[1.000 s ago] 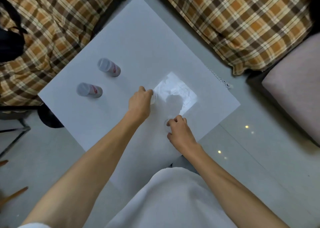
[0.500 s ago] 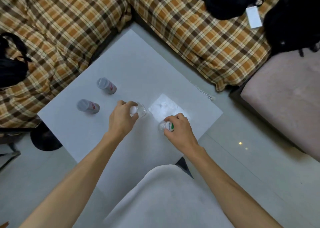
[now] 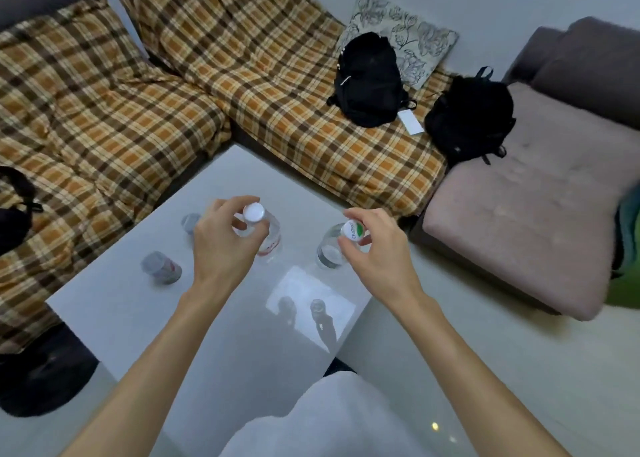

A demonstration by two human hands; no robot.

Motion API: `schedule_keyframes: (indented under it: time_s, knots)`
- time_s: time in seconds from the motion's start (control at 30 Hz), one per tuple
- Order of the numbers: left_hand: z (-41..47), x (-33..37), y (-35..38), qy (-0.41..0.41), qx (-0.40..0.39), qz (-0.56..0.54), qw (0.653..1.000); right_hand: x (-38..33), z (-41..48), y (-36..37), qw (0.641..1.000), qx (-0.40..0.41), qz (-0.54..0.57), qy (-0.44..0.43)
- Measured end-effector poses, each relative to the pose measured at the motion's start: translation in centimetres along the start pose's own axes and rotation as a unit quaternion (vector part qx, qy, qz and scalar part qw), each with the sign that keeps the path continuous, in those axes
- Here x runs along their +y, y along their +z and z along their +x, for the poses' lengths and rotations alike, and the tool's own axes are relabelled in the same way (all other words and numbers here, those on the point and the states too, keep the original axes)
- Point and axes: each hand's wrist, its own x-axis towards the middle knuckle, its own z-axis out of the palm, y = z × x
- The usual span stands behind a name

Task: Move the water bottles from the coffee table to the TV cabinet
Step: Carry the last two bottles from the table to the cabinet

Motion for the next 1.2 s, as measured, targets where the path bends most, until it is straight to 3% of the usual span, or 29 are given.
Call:
schedule_keyframes:
  time_s: [0.17, 0.3, 0.5, 0.83, 1.2]
  knots:
    - [-2.9, 5.4, -2.5, 0.062, 0.005, -0.044, 0.997, -3.1, -5.3, -5.3, 0.997, 0.074, -0.029, -0.019]
    - [-5.0, 9.0, -2.5, 0.084, -0.052, -0.081, 0.992, -5.0, -9.8, -9.2, 0.989, 0.139, -0.039, -0.012]
    - [-8.6, 13.8, -0.4, 0.127, -0.154, -0.152, 0.968, -6.0, -15.9, -14.2, 0.970, 0.234, 0.018, 0.064]
    - [-16.4, 22.8, 4.4, 0.242, -0.280, -0.189, 0.910, -2.9, -27.0, -21.9, 0.922, 0.360, 0.036, 0.136]
    - [-33.0, 32.1, 7.7, 0.327, -0.330, -0.201, 0.862, 1.2, -46.1, -30.5, 0.871, 0.466, 0.017, 0.151]
